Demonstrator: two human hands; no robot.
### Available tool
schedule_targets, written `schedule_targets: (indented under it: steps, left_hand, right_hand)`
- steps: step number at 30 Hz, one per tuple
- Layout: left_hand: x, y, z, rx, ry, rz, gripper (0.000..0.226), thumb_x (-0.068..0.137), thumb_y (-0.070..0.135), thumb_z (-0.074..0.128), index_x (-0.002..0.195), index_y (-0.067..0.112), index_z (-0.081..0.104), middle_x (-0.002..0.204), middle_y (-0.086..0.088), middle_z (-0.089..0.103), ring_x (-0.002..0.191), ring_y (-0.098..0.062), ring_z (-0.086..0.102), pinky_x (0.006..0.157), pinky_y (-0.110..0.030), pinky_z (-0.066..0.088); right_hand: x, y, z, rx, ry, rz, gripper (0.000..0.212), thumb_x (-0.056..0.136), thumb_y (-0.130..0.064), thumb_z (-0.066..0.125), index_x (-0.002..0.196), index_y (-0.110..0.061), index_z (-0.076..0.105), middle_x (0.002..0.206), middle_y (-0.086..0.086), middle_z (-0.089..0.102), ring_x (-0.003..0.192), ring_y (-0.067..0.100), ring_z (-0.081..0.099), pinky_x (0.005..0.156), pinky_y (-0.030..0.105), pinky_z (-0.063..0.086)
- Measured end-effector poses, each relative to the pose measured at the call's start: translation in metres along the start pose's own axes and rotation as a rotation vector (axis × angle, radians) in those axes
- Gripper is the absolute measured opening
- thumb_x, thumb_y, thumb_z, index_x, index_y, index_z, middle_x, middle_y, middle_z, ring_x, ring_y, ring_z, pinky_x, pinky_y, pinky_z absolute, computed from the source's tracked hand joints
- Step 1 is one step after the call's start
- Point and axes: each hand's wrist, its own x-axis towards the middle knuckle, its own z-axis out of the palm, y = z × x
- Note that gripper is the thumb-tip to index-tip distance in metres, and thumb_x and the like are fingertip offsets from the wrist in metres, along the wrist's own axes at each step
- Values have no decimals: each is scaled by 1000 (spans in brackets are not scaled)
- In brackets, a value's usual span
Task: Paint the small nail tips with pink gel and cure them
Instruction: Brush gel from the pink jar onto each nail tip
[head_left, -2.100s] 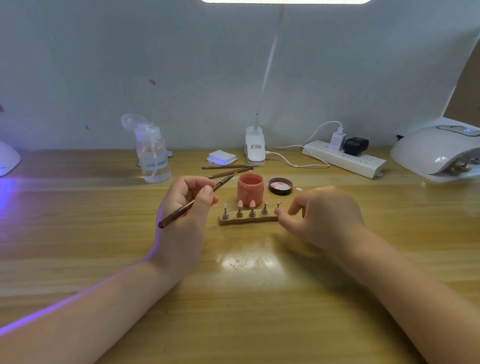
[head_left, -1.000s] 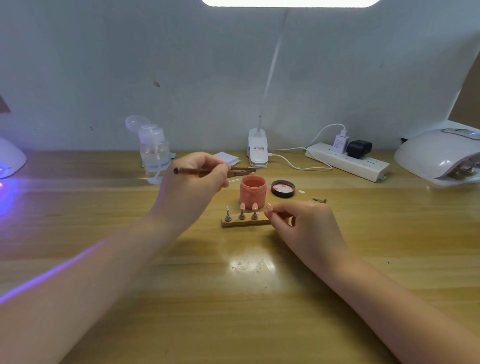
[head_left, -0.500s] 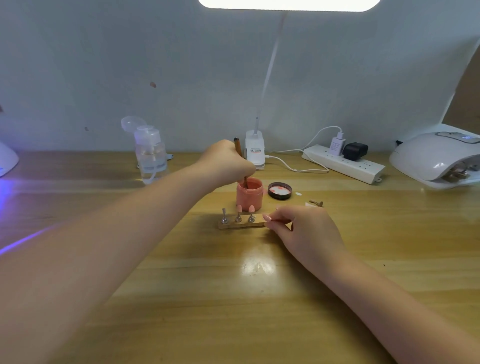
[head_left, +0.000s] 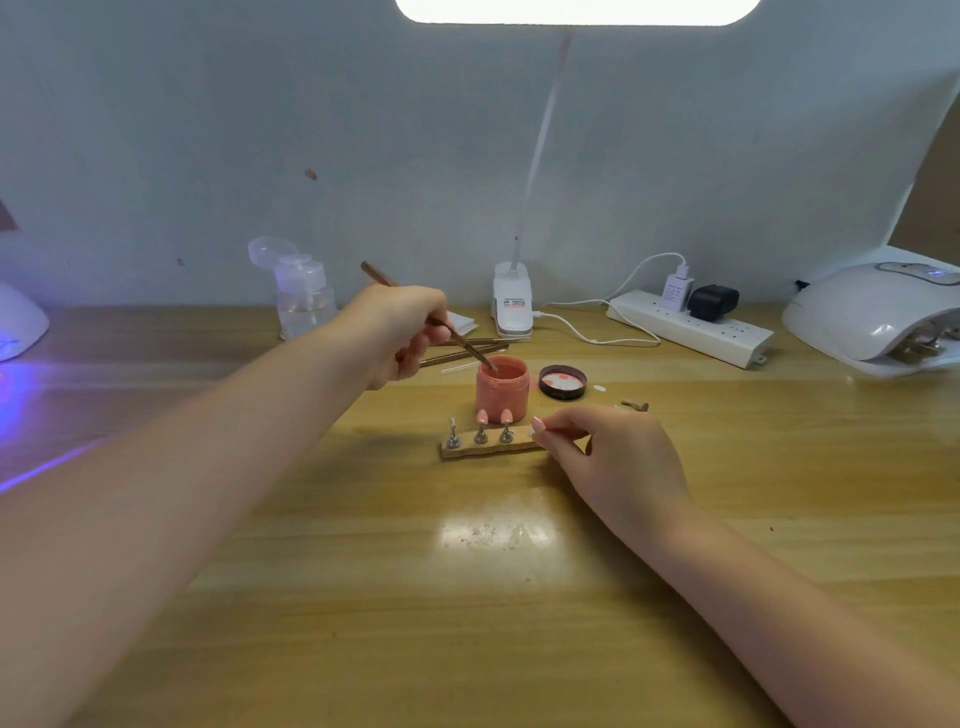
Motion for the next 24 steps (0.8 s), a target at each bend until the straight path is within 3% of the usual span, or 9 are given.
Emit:
schedule_targets:
  steps: [7,11,15,19,24]
  left_hand:
    - [2,-12,-21,-192,-26,-78,9,87,12,52,82,11,60,45,5,56,34,-3,41,38,-12,35]
    - [-1,-16,-17,-212,-54,-126,16,89,12,51,76,11,60,46,5,56,33,-3,42,39,-11,35]
    - [-7,-19,-21,-288,29,-65,17,88,12,50,74,10,60,45,5,55,33,-3,42,39,-11,35]
    - [-33,-33,-15,-338,84,208,16,88,12,59,73,11,66,50,4,60,44,-5,48,44,-18,41]
    - [-80,-71,-3,16,126,810,12,90,21,56,87,24,67,67,8,68,56,-1,56,53,-14,45]
  right_hand:
    - [4,1,1,357,25,179,5,77,-26,78,82,-26,76,72,-10,70,70,3,62,67,27,49]
    - [3,1,2,356,48,136,2,79,-26,77,81,-26,76,71,-12,69,66,-1,58,63,20,42]
    - [2,1,2,349,94,98,2,81,-25,74,80,-25,76,68,-13,68,63,-4,56,60,19,39]
    - [3,0,4,363,111,83,5,82,-24,73,78,-27,74,65,-13,66,56,-1,53,57,18,37]
    - [2,1,4,327,153,22,3,83,-22,74,85,-23,76,67,-14,66,56,-2,53,60,20,39]
